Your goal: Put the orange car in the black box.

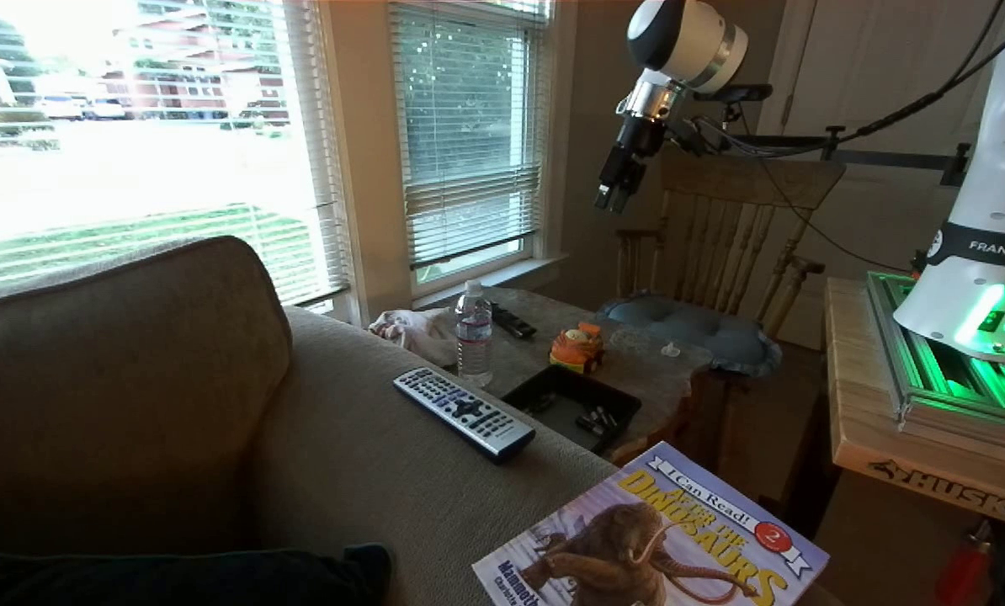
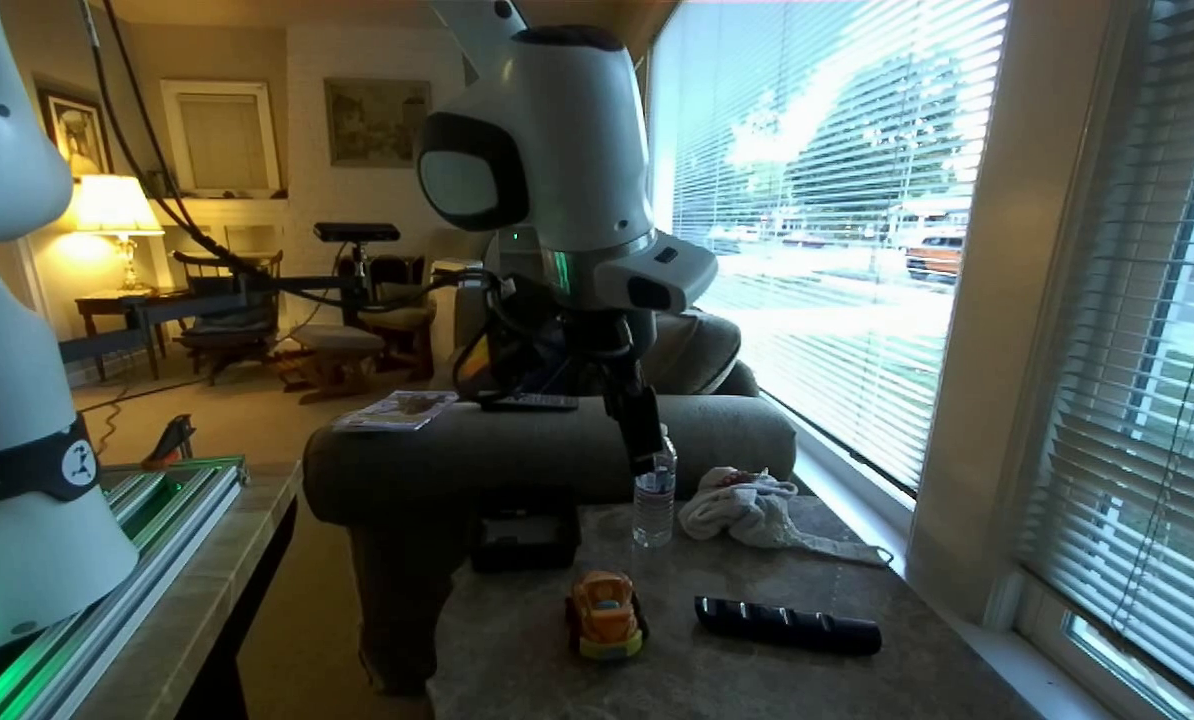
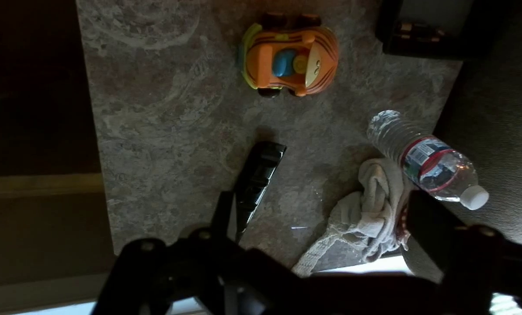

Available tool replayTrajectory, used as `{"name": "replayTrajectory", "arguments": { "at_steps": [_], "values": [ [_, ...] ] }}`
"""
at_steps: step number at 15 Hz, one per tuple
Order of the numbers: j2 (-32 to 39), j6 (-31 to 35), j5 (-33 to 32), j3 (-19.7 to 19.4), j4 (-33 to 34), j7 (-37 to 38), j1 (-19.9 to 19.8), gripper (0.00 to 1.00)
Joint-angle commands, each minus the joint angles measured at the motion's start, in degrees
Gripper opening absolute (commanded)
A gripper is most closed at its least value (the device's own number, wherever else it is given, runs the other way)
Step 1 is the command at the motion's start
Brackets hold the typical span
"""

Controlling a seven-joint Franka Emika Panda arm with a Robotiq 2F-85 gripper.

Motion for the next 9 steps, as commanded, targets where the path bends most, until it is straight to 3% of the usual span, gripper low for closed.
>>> {"name": "replayTrajectory", "arguments": {
  "at_steps": [1,7,8,9],
  "values": [
    [1.02,-0.89,-2.65,-0.51,0.20,1.46,0.17,1.00],
    [13.15,-7.64,-4.04,0.72,6.83,-12.44,-0.39,1.00],
    [14.88,-7.30,-7.88,4.65,7.73,-11.88,-4.39,1.00],
    [16.92,-6.78,-11.29,5.00,8.84,-11.58,-4.70,1.00]
  ]
}}
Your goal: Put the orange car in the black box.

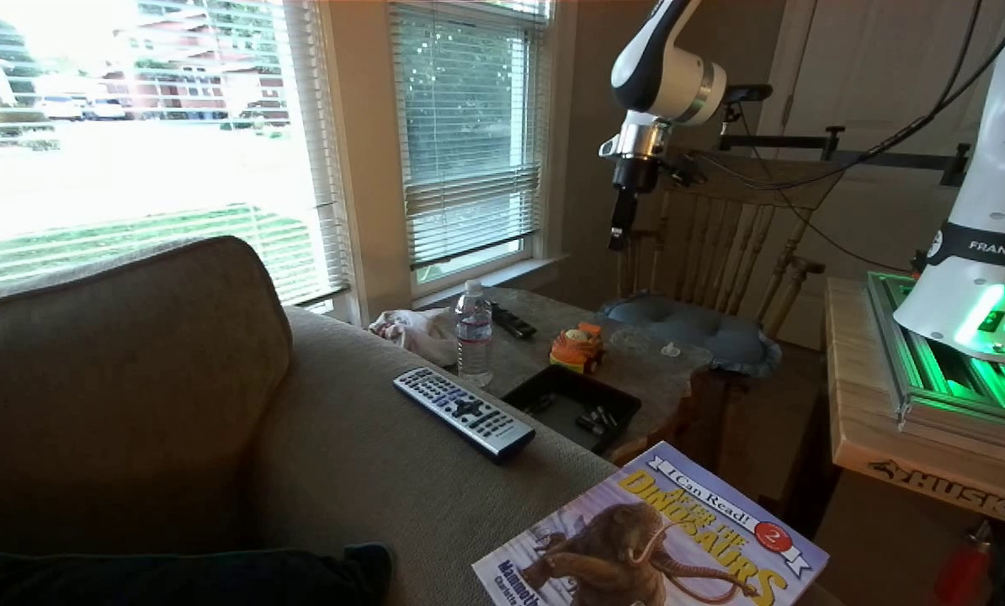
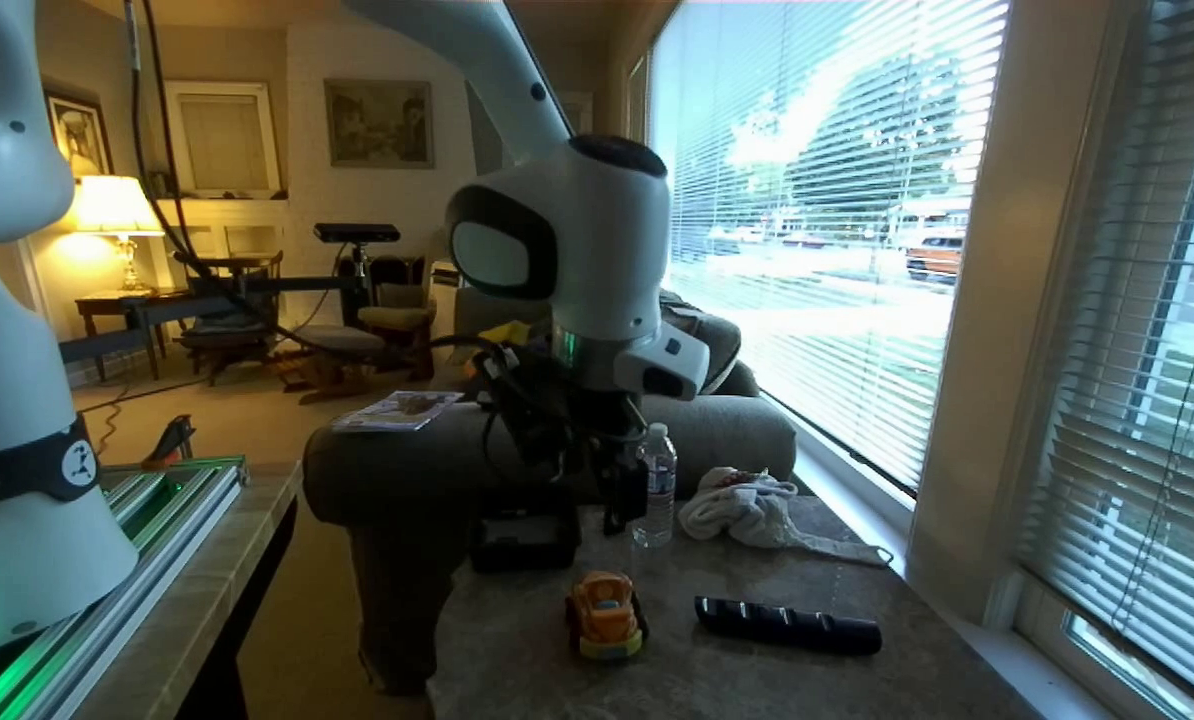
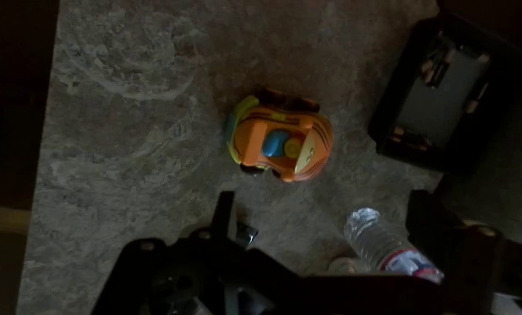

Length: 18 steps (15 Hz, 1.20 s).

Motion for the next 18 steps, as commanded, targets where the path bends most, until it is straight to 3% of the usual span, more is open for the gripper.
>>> {"name": "replayTrajectory", "arguments": {
  "at_steps": [1,6,9,13,16,18],
  "values": [
    [8.68,-0.03,-11.43,4.62,5.82,-0.15,-4.62,1.00],
    [16.44,5.11,-30.06,6.61,11.05,0.98,-6.16,1.00],
    [19.86,11.32,-36.90,7.86,13.46,1.24,-6.86,1.00],
    [23.53,16.77,-38.31,15.02,16.69,-0.40,-12.10,1.00],
    [25.93,13.91,-38.32,22.30,18.88,-3.99,-17.74,1.00],
    [24.50,14.90,-38.29,20.98,17.26,-1.11,-16.34,1.00]
  ]
}}
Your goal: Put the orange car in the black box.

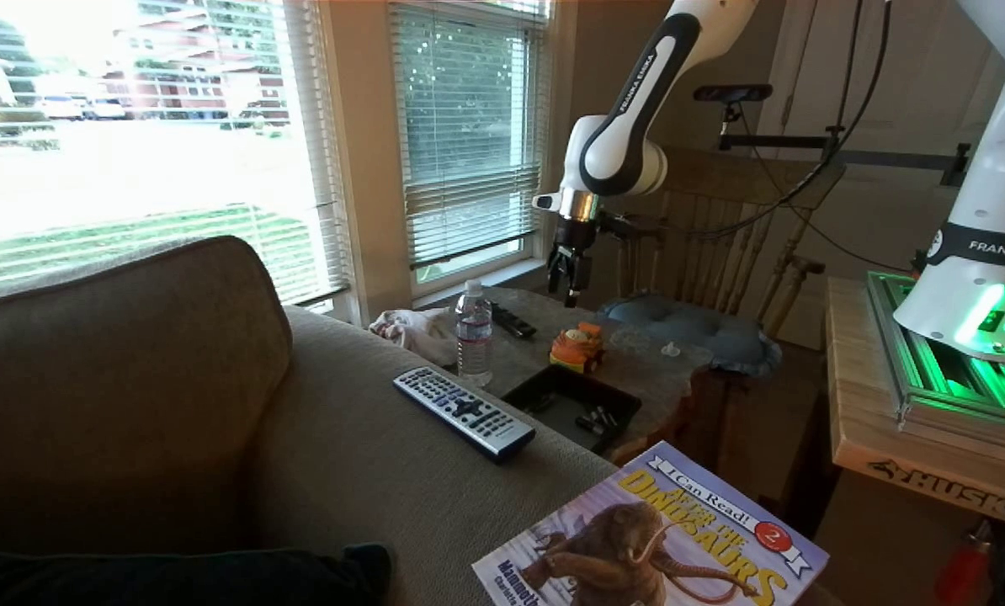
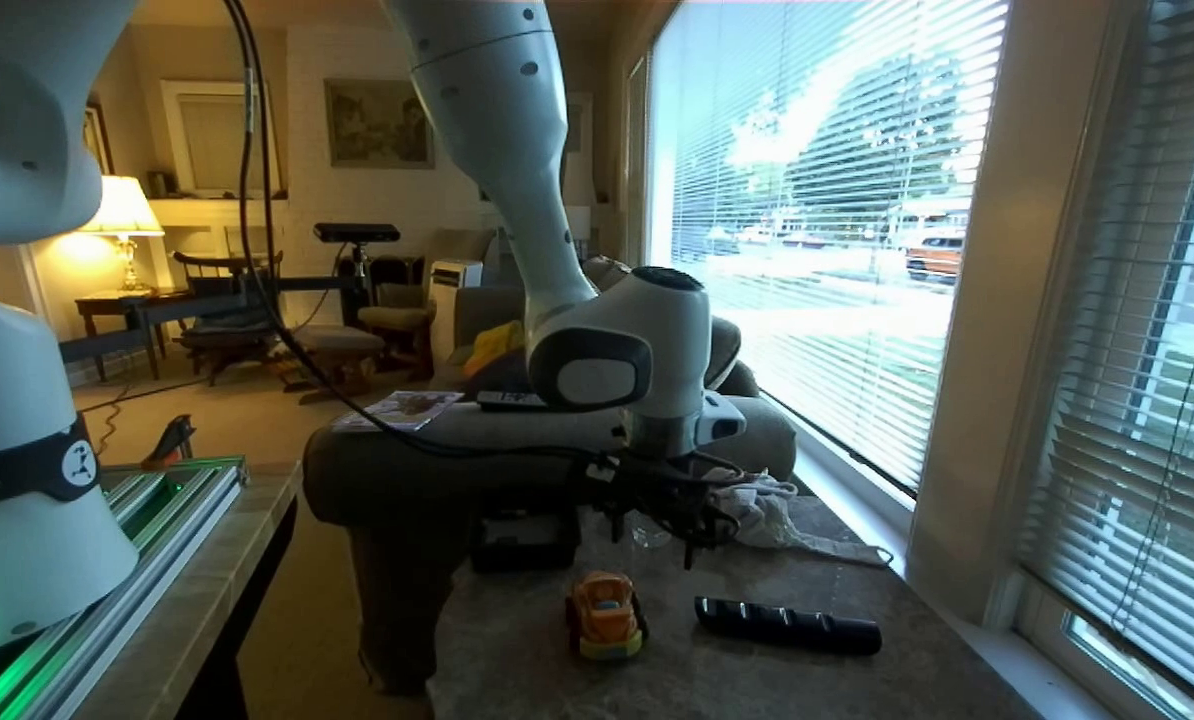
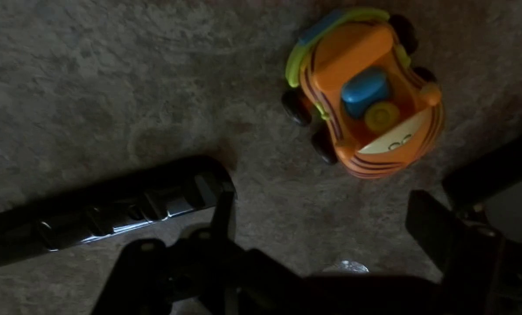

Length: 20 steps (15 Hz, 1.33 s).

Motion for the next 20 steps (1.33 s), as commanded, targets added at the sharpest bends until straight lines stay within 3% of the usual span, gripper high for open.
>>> {"name": "replayTrajectory", "arguments": {
  "at_steps": [1,3,5,12,20],
  "values": [
    [0.66,-0.40,-1.64,1.47,0.56,1.18,-1.42,1.00],
    [1.12,-0.60,-1.56,1.86,1.06,1.01,-1.73,1.00],
    [2.00,-2.06,-3.67,3.60,1.42,-4.16,-3.35,1.00],
    [3.45,-6.52,-9.28,3.23,1.93,-15.58,-1.23,1.00],
    [4.98,-8.95,-13.50,-1.53,2.33,-24.03,4.02,1.00]
  ]
}}
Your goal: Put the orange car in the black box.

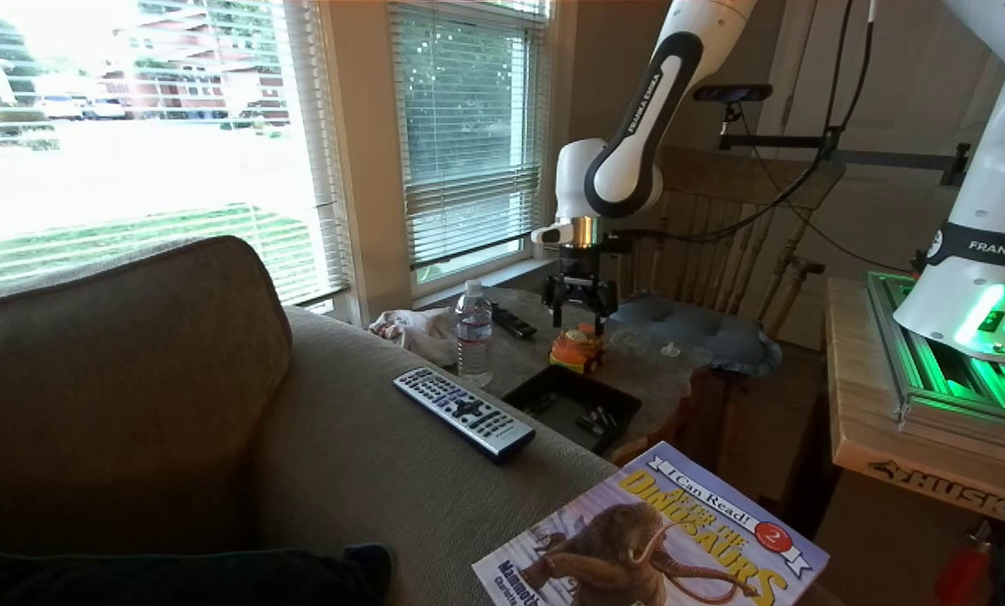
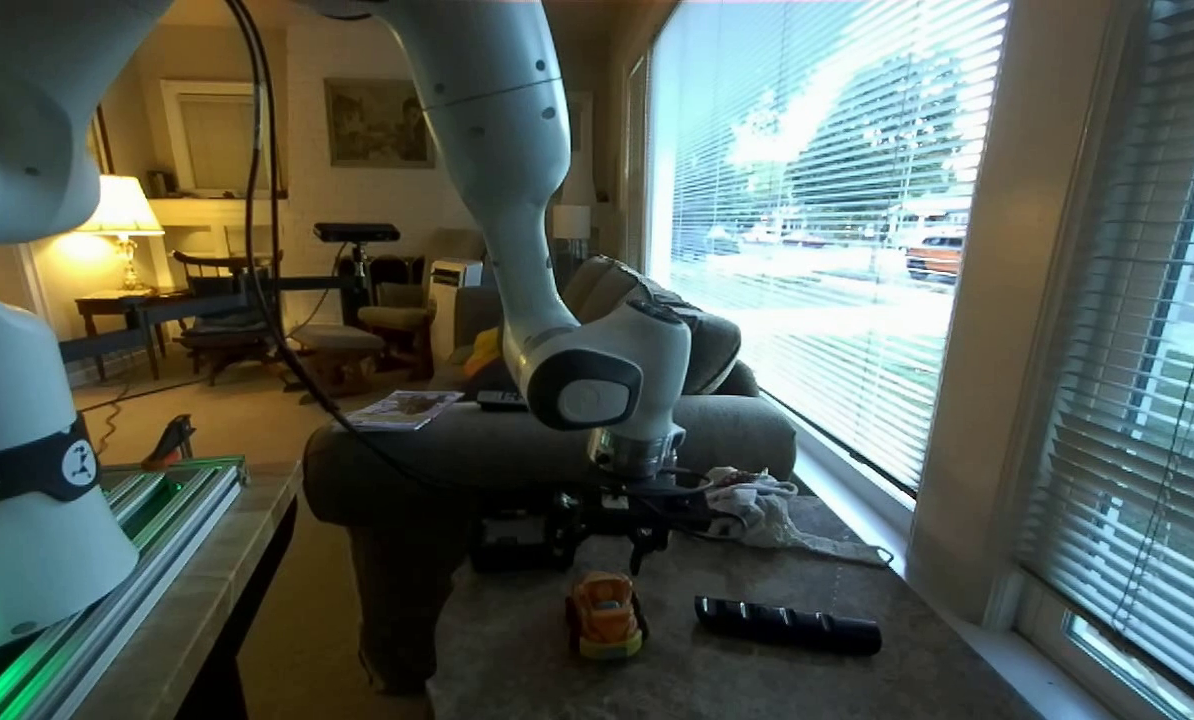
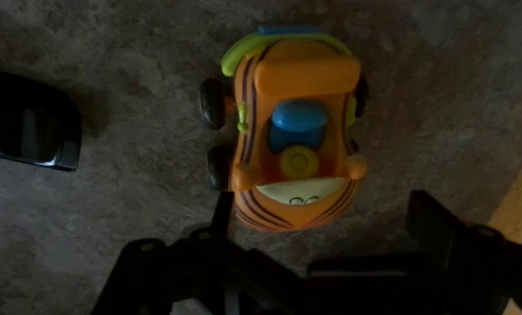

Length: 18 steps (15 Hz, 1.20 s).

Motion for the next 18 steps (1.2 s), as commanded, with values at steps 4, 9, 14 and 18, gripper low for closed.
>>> {"name": "replayTrajectory", "arguments": {
  "at_steps": [4,9,14,18],
  "values": [
    [2.09,3.70,-5.98,-6.89,1.62,-0.66,6.01,1.00],
    [4.29,10.82,-6.27,-8.60,2.22,0.35,6.91,1.00],
    [5.67,8.26,-4.73,-6.13,3.77,0.71,4.80,1.00],
    [5.93,4.65,-4.30,-5.10,4.78,0.83,4.05,1.00]
  ]
}}
